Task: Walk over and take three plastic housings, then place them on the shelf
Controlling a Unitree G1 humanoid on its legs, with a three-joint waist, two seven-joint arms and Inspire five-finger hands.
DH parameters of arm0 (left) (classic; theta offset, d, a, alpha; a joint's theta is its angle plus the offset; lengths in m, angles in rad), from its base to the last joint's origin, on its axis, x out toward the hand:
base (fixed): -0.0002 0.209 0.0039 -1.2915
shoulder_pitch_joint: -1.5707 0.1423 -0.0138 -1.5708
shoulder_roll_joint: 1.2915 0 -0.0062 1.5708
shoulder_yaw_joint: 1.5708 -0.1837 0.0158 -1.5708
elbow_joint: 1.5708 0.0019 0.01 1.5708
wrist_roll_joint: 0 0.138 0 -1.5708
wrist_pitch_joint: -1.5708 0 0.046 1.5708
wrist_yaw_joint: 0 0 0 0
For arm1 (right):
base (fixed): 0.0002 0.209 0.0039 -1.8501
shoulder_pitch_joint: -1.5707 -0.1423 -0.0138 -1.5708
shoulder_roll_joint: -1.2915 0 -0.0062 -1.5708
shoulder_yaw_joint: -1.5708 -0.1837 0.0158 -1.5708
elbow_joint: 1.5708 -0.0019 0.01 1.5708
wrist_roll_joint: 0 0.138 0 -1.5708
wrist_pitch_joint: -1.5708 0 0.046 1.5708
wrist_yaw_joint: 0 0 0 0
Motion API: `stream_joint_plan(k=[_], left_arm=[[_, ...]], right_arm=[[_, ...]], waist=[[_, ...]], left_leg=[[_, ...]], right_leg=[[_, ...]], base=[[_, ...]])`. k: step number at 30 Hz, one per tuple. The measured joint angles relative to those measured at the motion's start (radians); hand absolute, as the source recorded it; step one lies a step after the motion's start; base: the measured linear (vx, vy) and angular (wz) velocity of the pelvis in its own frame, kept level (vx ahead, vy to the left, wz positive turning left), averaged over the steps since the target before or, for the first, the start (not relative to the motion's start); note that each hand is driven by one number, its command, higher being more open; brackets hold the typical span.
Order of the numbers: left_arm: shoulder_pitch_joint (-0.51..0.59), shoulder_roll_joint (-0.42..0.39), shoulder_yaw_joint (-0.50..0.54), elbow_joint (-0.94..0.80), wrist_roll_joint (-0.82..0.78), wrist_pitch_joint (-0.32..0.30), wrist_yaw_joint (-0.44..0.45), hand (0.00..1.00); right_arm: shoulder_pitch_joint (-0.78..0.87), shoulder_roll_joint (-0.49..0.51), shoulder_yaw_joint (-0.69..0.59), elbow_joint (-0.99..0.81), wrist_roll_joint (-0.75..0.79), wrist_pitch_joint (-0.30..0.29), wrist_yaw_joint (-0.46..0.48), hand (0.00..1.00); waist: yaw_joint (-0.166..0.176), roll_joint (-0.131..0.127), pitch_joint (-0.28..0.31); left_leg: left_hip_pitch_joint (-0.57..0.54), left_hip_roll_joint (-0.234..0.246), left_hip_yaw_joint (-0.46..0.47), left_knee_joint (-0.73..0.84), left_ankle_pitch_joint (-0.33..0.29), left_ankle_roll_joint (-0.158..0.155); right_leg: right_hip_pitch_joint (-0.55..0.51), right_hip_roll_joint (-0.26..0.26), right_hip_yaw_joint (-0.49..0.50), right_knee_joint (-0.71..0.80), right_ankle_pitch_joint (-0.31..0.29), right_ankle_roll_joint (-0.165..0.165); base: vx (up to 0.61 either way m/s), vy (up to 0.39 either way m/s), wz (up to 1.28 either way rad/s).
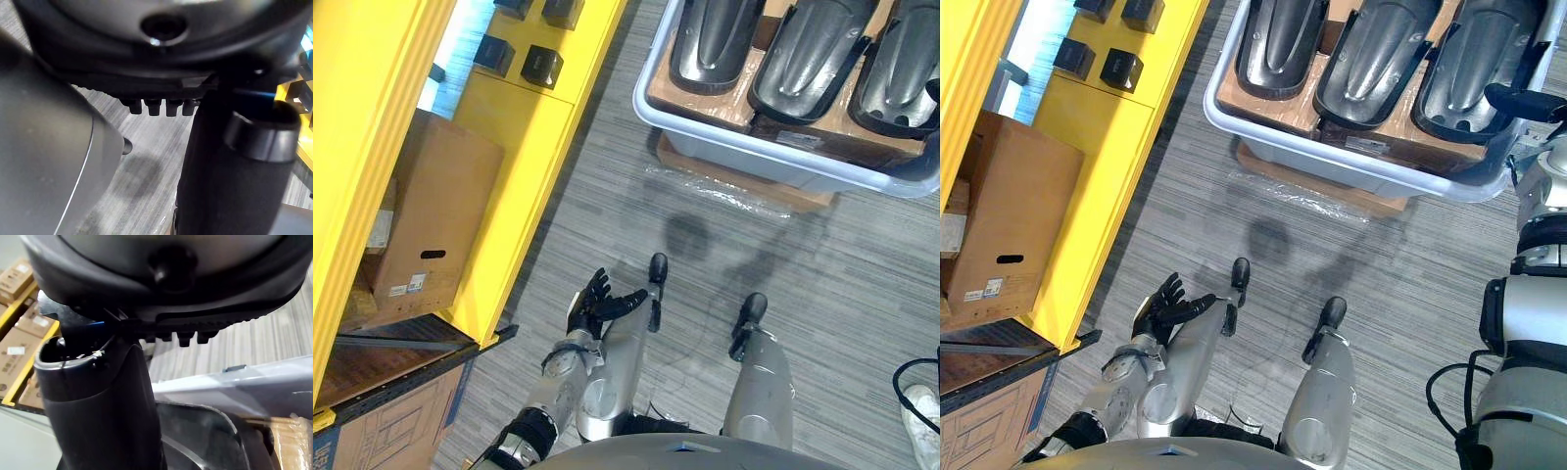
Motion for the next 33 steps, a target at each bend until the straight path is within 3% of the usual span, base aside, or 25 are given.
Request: stream_joint_plan(k=[4,5,10,21,28,33], left_arm=[[-0.004,-0.006,-0.008,0.005,0.000,-0.005,0.000,1.00],[-0.012,-0.007,-0.019,0.013,-0.002,-0.005,0.000,1.00],[-0.024,-0.014,-0.045,0.026,-0.010,-0.016,0.018,1.00],[-0.027,-0.019,-0.045,0.028,-0.009,-0.013,0.041,1.00],[-0.023,-0.025,-0.043,0.010,-0.007,-0.012,0.042,1.00],[0.018,-0.027,-0.014,-0.019,-0.006,-0.016,0.027,1.00]], right_arm=[[0.003,0.000,0.026,0.010,0.000,0.058,0.003,1.00],[0.003,0.000,0.031,0.026,0.000,0.088,0.003,0.00],[0.001,-0.043,0.029,0.036,0.001,0.118,-0.007,0.00],[0.016,-0.081,-0.004,0.039,0.000,0.158,-0.100,0.00],[0.030,-0.029,-0.015,0.039,0.000,0.176,-0.144,0.00],[0.045,0.044,-0.069,0.040,0.000,0.128,-0.197,0.00]], waist=[[0.015,0.009,-0.007],[0.025,0.013,-0.010],[0.029,0.032,-0.023],[0.027,0.037,-0.027],[0.023,0.036,-0.026],[-0.003,0.023,-0.017]], left_leg=[[-0.018,-0.002,-0.001,-0.002,0.006,0.005],[-0.019,-0.003,-0.002,-0.002,0.007,0.006],[-0.056,-0.019,-0.019,0.009,0.003,0.002],[-0.064,-0.011,-0.022,0.012,0.002,-0.006],[-0.012,0.001,-0.015,0.006,-0.003,-0.013],[0.037,0.008,-0.009,-0.007,-0.003,-0.014]], right_leg=[[-0.025,-0.004,0.000,0.015,-0.008,0.000],[-0.027,-0.005,-0.001,0.019,-0.012,-0.001],[-0.068,-0.027,-0.016,0.068,-0.042,0.000],[-0.091,-0.034,-0.026,0.118,-0.080,-0.009],[-0.044,-0.028,-0.031,0.115,-0.085,-0.016],[0.007,-0.020,-0.030,0.092,-0.080,-0.012]], base=[[0.03,-0.014,0.02],[0.04,-0.018,0.04],[0.04,-0.012,0.14],[0.04,-0.030,0.02],[0.02,-0.026,-0.03],[0.01,-0.001,-0.04]])
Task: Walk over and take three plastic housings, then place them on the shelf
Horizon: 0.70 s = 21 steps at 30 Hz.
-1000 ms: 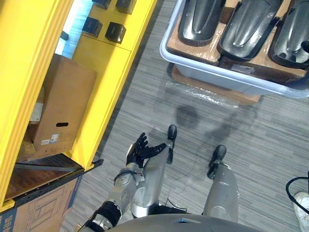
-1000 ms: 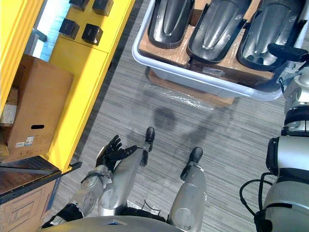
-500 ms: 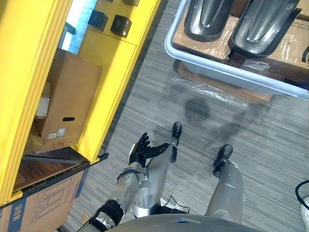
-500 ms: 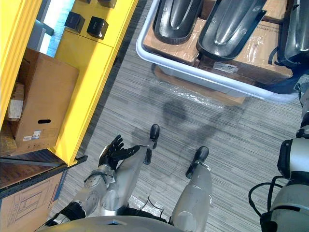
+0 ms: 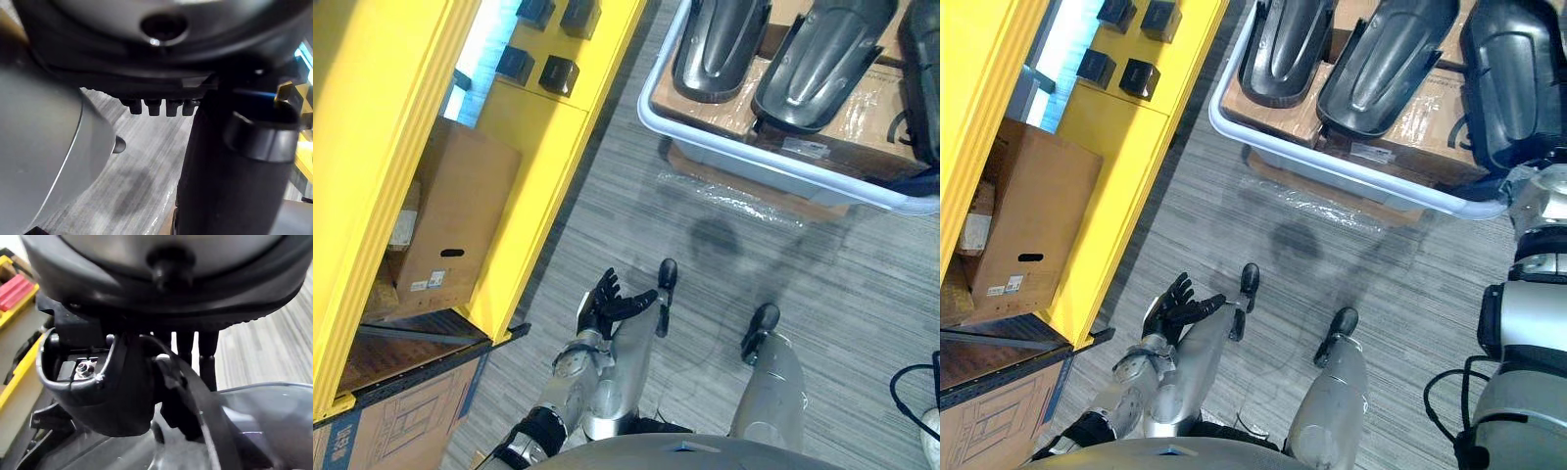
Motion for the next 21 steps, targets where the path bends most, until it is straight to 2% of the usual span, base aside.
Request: stream_joint_plan(k=[3,4,9,13,15,18,20,21], left_arm=[[0.035,0.002,0.027,-0.023,0.000,-0.002,-0.016,1.00],[0.067,0.008,0.045,-0.052,0.002,-0.004,-0.018,1.00],[0.126,0.047,0.083,-0.146,0.012,-0.003,-0.037,1.00],[0.184,0.076,0.143,-0.258,0.020,-0.001,-0.048,1.00],[0.225,0.092,0.193,-0.319,0.026,-0.001,-0.052,1.00],[0.235,0.108,0.208,-0.348,0.062,0.006,-0.060,1.00],[0.238,0.108,0.214,-0.383,0.070,0.024,-0.075,1.00],[0.238,0.107,0.214,-0.397,0.075,0.024,-0.079,1.00]], right_arm=[[0.003,0.024,-0.059,-0.003,-0.046,-0.073,-0.040,0.00],[0.002,0.035,-0.076,-0.024,-0.083,-0.105,-0.055,0.00],[0.005,0.036,-0.135,-0.129,-0.159,-0.213,-0.114,0.00],[0.130,0.082,-0.269,-0.394,-0.193,-0.314,-0.179,0.00],[0.248,0.162,-0.299,-0.553,-0.238,-0.365,-0.190,0.00],[0.376,0.243,-0.320,-0.659,-0.306,-0.380,-0.191,0.00],[0.494,0.329,-0.328,-0.723,-0.375,-0.390,-0.193,0.00],[0.518,0.350,-0.328,-0.743,-0.392,-0.390,-0.193,0.00]], waist=[[-0.015,-0.018,0.013],[-0.032,-0.032,0.023],[-0.078,-0.083,0.059],[-0.096,-0.124,0.061],[-0.112,-0.173,0.007],[-0.117,-0.219,-0.051],[-0.118,-0.261,-0.126],[-0.118,-0.269,-0.137]], left_leg=[[0.060,0.004,0.005,-0.030,0.002,-0.002],[0.099,0.006,0.003,-0.048,0.003,-0.003],[0.191,0.013,-0.008,-0.106,0.012,-0.009],[0.311,0.017,-0.003,-0.195,0.029,-0.014],[0.361,0.020,0.003,-0.266,0.049,-0.021],[0.418,0.024,0.004,-0.343,0.072,-0.026],[0.458,0.027,0.001,-0.414,0.095,-0.029],[0.472,0.027,0.002,-0.430,0.100,-0.029]], right_leg=[[0.058,0.006,-0.003,-0.032,0.006,0.004],[0.101,0.011,-0.009,-0.056,0.011,0.004],[0.213,0.035,-0.026,-0.150,0.038,0.007],[0.328,0.051,-0.028,-0.241,0.062,0.011],[0.361,0.059,-0.036,-0.277,0.062,0.011],[0.398,0.067,-0.045,-0.309,0.062,0.011],[0.424,0.074,-0.054,-0.342,0.063,0.012],[0.433,0.075,-0.055,-0.350,0.064,0.013]], base=[[0.04,-0.004,-0.03],[0.06,-0.006,0.03],[0.06,-0.005,0.04],[0.09,-0.023,-0.04],[0.11,-0.056,-0.01],[0.14,-0.078,0.03],[0.13,-0.053,0.06],[0.11,-0.035,0.06]])
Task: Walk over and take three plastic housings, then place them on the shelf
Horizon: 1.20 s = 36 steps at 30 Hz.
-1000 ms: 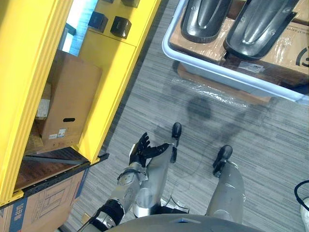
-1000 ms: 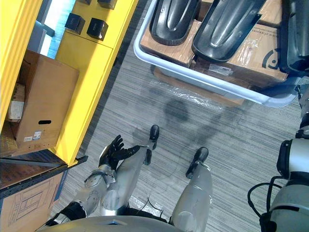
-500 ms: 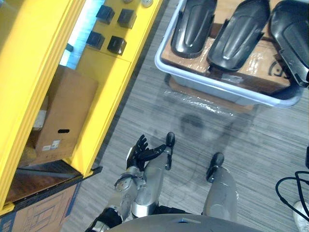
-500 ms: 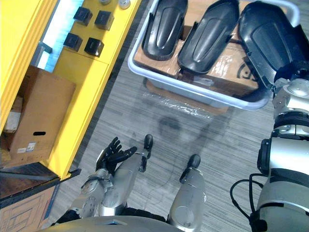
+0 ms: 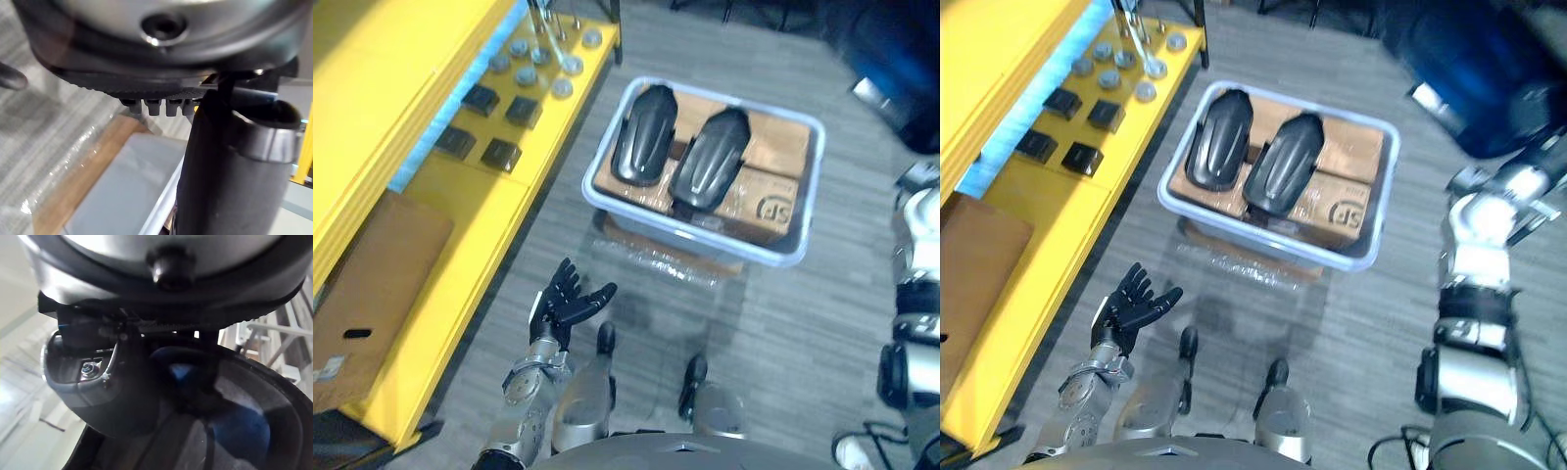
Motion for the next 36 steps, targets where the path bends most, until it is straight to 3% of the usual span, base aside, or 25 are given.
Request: stream_joint_plan(k=[1,4,8,11,14,18,22,30,36], left_arm=[[-0.005,-0.004,0.001,-0.037,0.006,0.001,-0.007,1.00],[-0.013,-0.023,0.017,-0.154,-0.021,0.020,-0.040,1.00],[-0.059,-0.062,-0.003,-0.229,-0.242,0.070,-0.128,1.00],[-0.109,-0.067,-0.073,-0.224,-0.402,0.136,-0.173,1.00],[-0.176,-0.084,-0.158,-0.166,-0.540,0.196,-0.206,1.00],[-0.226,-0.109,-0.197,-0.088,-0.621,0.216,-0.232,1.00],[-0.253,-0.118,-0.210,-0.076,-0.625,0.173,-0.233,1.00],[-0.317,-0.180,-0.226,-0.077,-0.744,-0.036,-0.199,1.00],[-0.321,-0.188,-0.227,-0.102,-0.780,-0.097,-0.186,1.00]], right_arm=[[0.043,0.036,0.001,-0.050,-0.004,-0.001,0.001,0.00],[0.112,0.096,0.002,-0.190,-0.048,-0.002,0.001,0.00],[0.191,0.165,0.063,-0.303,-0.140,-0.045,0.004,0.00],[0.194,0.207,0.137,-0.331,-0.179,-0.090,0.007,0.00],[0.199,0.243,0.206,-0.400,-0.182,-0.094,0.028,0.00],[0.216,0.293,0.269,-0.448,-0.174,-0.120,0.061,0.00],[0.260,0.369,0.333,-0.457,-0.138,-0.128,0.068,0.00],[0.332,0.465,0.486,-0.411,-0.070,-0.127,0.092,0.00],[0.346,0.515,0.514,-0.381,-0.014,-0.127,0.090,0.00]], waist=[[-0.004,-0.010,-0.021],[-0.015,-0.009,-0.034],[-0.016,0.000,-0.103],[-0.018,0.012,-0.126],[-0.034,0.021,-0.144],[-0.052,0.011,-0.164],[-0.070,0.008,-0.186],[-0.068,0.015,-0.202],[-0.067,0.009,-0.209]], left_leg=[[0.011,-0.001,-0.002,-0.014,0.004,0.000],[0.018,-0.007,-0.010,-0.013,0.004,0.000],[0.022,-0.010,-0.014,-0.013,0.005,0.002],[0.038,-0.009,0.006,-0.018,0.002,0.003],[0.039,0.014,0.121,-0.018,-0.004,0.008],[0.041,0.012,0.151,-0.018,0.006,0.010],[0.043,0.012,0.162,-0.018,0.014,0.017],[0.048,0.013,0.180,-0.019,0.025,0.021],[0.046,0.012,0.179,-0.019,0.029,0.021]], right_leg=[[0.014,0.000,-0.004,-0.015,0.004,0.003],[0.034,-0.002,-0.021,-0.032,0.019,0.010],[0.048,-0.002,-0.027,-0.047,0.026,0.012],[0.058,-0.003,-0.018,-0.053,0.034,0.009],[0.062,0.000,-0.004,-0.083,0.061,0.013],[0.045,0.002,0.029,-0.088,0.076,0.015],[0.047,0.003,0.037,-0.101,0.088,0.016],[0.047,0.006,0.057,-0.119,0.109,0.011],[0.047,0.007,0.056,-0.125,0.114,0.007]], base=[[0.07,-0.012,0.06],[0.02,0.008,0.10],[-0.01,0.003,0.05],[-0.07,0.008,-0.14],[-0.10,0.024,-0.17],[-0.05,0.027,-0.21],[-0.02,0.009,-0.08],[-0.04,0.012,-0.07],[-0.02,0.007,0.01]])
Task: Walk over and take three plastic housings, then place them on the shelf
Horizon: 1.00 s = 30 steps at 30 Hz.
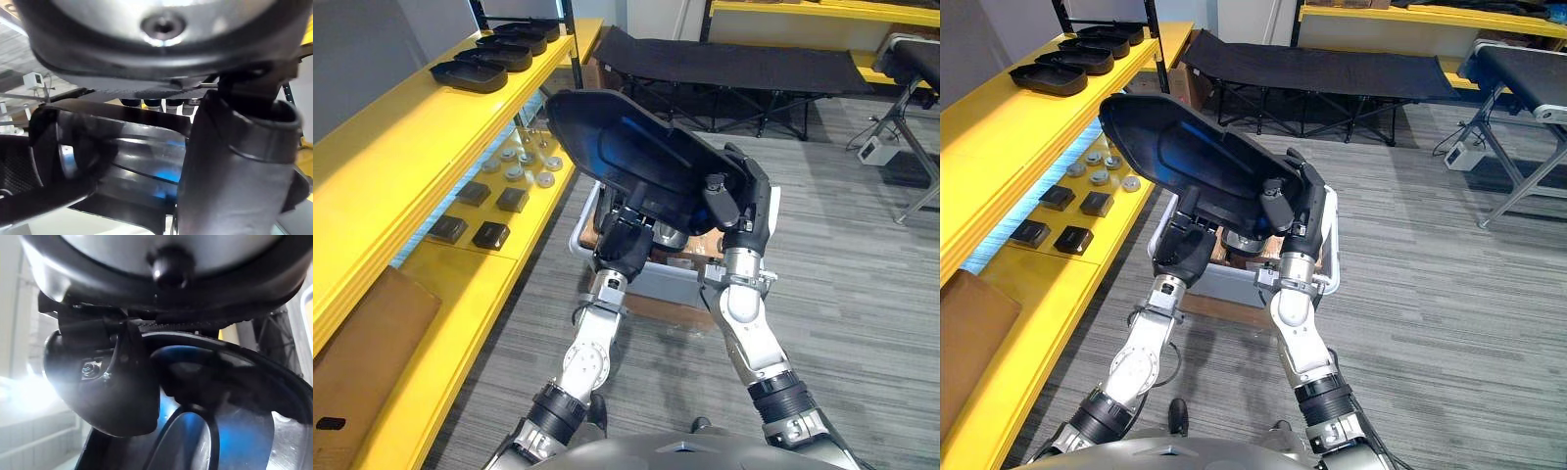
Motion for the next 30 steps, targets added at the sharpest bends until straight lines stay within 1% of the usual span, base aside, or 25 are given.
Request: stream_joint_plan(k=[2,5,9,11,13,15,17,21,22,26,27,30], left_arm=[[0.000,0.000,-0.003,-0.004,0.005,-0.007,0.026,1.00],[0.000,-0.001,-0.013,-0.009,0.008,-0.033,0.081,1.00],[0.000,-0.003,-0.018,-0.009,0.015,-0.060,0.137,1.00],[0.000,-0.003,-0.022,-0.009,0.071,-0.058,0.161,1.00],[0.000,-0.002,-0.031,-0.009,0.129,-0.058,0.183,1.00],[0.000,0.000,-0.045,-0.008,0.199,-0.051,0.223,1.00],[-0.001,0.002,-0.046,-0.008,0.237,-0.035,0.255,1.00],[-0.003,0.003,-0.065,-0.008,0.258,-0.035,0.304,1.00],[-0.003,0.005,-0.067,-0.006,0.281,-0.035,0.319,0.00],[-0.003,0.007,-0.067,-0.006,0.283,-0.036,0.336,0.00],[-0.003,0.007,-0.070,-0.006,0.281,-0.069,0.372,0.00],[-0.003,0.007,-0.067,-0.006,0.278,-0.093,0.400,0.00]], right_arm=[[0.000,0.012,0.013,0.010,0.029,0.000,0.002,0.00],[0.002,0.027,0.026,0.038,0.063,-0.007,0.002,0.00],[0.013,0.027,0.058,0.039,0.067,-0.008,0.003,0.00],[0.023,0.025,0.072,0.039,0.095,-0.015,0.003,0.00],[0.030,0.025,0.086,0.047,0.104,-0.025,0.003,0.00],[0.034,0.025,0.114,0.048,0.104,-0.032,0.004,0.00],[0.035,0.019,0.126,0.048,0.104,-0.038,0.007,0.00],[0.035,0.017,0.133,0.060,0.109,-0.039,0.017,0.00],[0.035,0.017,0.141,0.063,0.128,-0.042,0.018,0.00],[0.035,0.017,0.160,0.065,0.146,-0.044,0.020,0.00],[0.035,0.018,0.182,0.065,0.153,-0.044,0.024,0.00],[0.035,0.018,0.198,0.065,0.152,-0.046,0.040,0.00]], waist=[[-0.001,-0.010,-0.018],[-0.002,-0.025,-0.036],[-0.002,-0.026,-0.037],[-0.001,-0.029,-0.039],[0.001,-0.035,-0.043],[0.002,-0.045,-0.050],[0.002,-0.050,-0.053],[0.005,-0.058,-0.058],[0.006,-0.061,-0.060],[0.007,-0.064,-0.062],[0.009,-0.065,-0.062],[0.011,-0.069,-0.064]], left_leg=[[-0.007,0.000,0.000,0.000,0.001,0.001],[-0.008,-0.001,-0.001,0.000,0.001,0.001],[-0.008,-0.003,-0.006,0.000,0.004,0.000],[-0.008,-0.001,-0.013,0.000,0.005,0.000],[-0.009,0.000,-0.019,0.000,0.005,-0.001],[-0.012,0.004,-0.021,0.000,0.003,-0.005],[-0.012,0.006,-0.022,0.000,0.002,-0.007],[-0.012,0.007,-0.023,0.000,0.001,-0.009],[-0.013,0.007,-0.023,0.000,0.001,-0.009],[-0.013,0.007,-0.023,0.001,0.001,-0.009],[-0.013,0.007,-0.023,0.001,0.001,-0.009],[-0.012,0.008,-0.023,0.001,0.001,-0.009]], right_leg=[[-0.001,0.002,-0.001,-0.012,0.005,-0.005],[0.000,0.002,-0.003,-0.016,0.009,0.000],[0.001,0.002,-0.007,-0.016,0.009,0.000],[0.011,0.003,-0.014,-0.025,0.012,-0.001],[0.021,0.007,-0.020,-0.038,0.016,-0.005],[0.022,0.009,-0.021,-0.046,0.018,-0.008],[0.023,0.009,-0.022,-0.047,0.019,-0.008],[0.024,0.010,-0.022,-0.050,0.020,-0.009],[0.025,0.011,-0.021,-0.055,0.022,-0.011],[0.028,0.012,-0.021,-0.063,0.031,-0.006],[0.029,0.012,-0.021,-0.063,0.031,-0.006],[0.030,0.013,-0.022,-0.064,0.031,-0.006]], base=[[0.00,0.000,0.00],[0.00,0.000,0.00],[-0.01,0.003,0.03],[-0.01,-0.002,0.09],[-0.01,-0.007,0.08],[0.00,0.000,0.00],[0.00,0.000,0.00],[0.00,0.000,0.00],[0.00,0.000,0.00],[0.00,0.000,0.00],[0.00,0.000,0.00],[0.00,0.000,0.00]])
